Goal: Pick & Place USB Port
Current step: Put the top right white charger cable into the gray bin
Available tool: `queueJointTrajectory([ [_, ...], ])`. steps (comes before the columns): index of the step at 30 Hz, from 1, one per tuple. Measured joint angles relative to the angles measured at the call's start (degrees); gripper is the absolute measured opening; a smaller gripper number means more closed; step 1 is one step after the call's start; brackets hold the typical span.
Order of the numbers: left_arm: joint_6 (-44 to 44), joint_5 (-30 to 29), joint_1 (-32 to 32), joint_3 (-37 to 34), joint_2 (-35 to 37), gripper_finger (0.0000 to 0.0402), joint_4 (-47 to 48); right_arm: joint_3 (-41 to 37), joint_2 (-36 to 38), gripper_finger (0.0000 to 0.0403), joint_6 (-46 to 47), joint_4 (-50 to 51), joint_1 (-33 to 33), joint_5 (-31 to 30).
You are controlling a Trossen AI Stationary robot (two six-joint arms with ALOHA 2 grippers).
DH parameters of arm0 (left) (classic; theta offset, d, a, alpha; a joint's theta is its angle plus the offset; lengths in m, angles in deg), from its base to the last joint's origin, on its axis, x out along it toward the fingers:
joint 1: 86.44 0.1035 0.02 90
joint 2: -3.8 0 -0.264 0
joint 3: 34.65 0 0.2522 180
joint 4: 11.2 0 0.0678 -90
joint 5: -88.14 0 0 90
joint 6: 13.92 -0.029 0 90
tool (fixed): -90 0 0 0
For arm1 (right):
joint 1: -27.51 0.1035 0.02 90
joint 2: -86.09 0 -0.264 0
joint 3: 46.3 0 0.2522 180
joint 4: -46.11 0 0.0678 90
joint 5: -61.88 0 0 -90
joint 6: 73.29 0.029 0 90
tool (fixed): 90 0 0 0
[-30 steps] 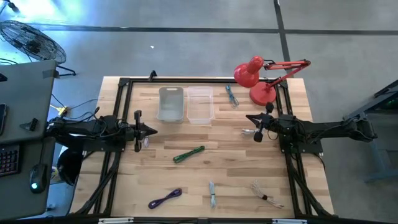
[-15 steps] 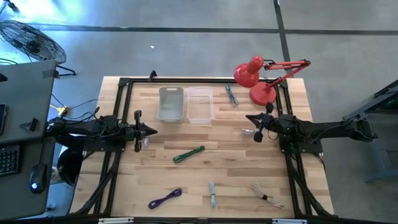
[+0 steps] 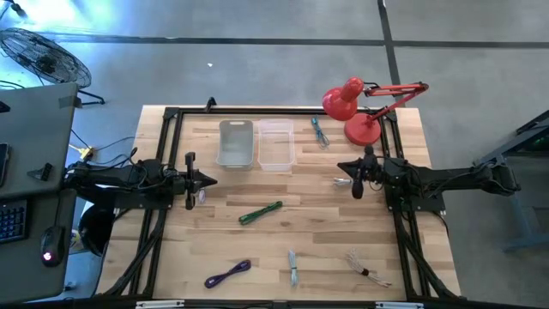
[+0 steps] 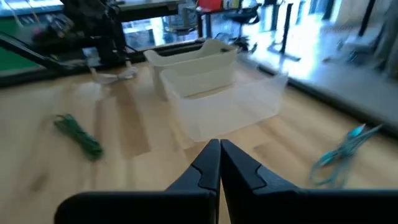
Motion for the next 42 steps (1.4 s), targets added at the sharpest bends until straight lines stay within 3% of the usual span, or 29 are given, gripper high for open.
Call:
queueJointTrajectory([
  [5, 0.0, 0.0, -0.01, 0.0, 0.0, 0.0, 0.01, 0.0, 0.0, 0.0002, 2.9, -0.36, 0.01, 1.11],
  [11, 0.0, 0.0, -0.01, 0.0, 0.02, 0.0, 0.01, 0.03, 0.0, 0.0002, -2.53, -3.02, 0.01, 0.41],
  [17, 0.02, 0.0, -0.02, 0.02, 0.0, 0.0, 0.0, 3.48, 0.0, 0.0003, -7.17, 0.91, 0.01, 5.84],
  [25, 0.01, 0.0, -0.02, 0.0, 0.02, 0.0, 0.0, 16.26, -0.04, 0.0003, -11.56, 18.05, 0.03, 3.41],
  [28, 0.0, 0.0, 0.0, 0.01, 0.01, 0.0, 0.0, 21.02, -0.07, 0.0003, -9.68, 20.69, 0.03, -1.31],
  [32, 0.0, 0.0, 0.0, 0.01, 0.01, 0.0, 0.0, 27.35, -1.03, 0.0003, -12.13, 20.8, 0.03, -1.38],
  [37, 0.0, 0.0, 0.0, 0.02, 0.0, 0.0, 0.0, 37.93, -5.08, 0.0002, -18.07, 23.39, 0.05, -2.33],
  [42, 0.0, 0.0, 0.0, 0.02, 0.02, 0.0, 0.0, 51.37, -12.47, 0.0001, -18.69, 37.03, 0.05, -3.0],
])
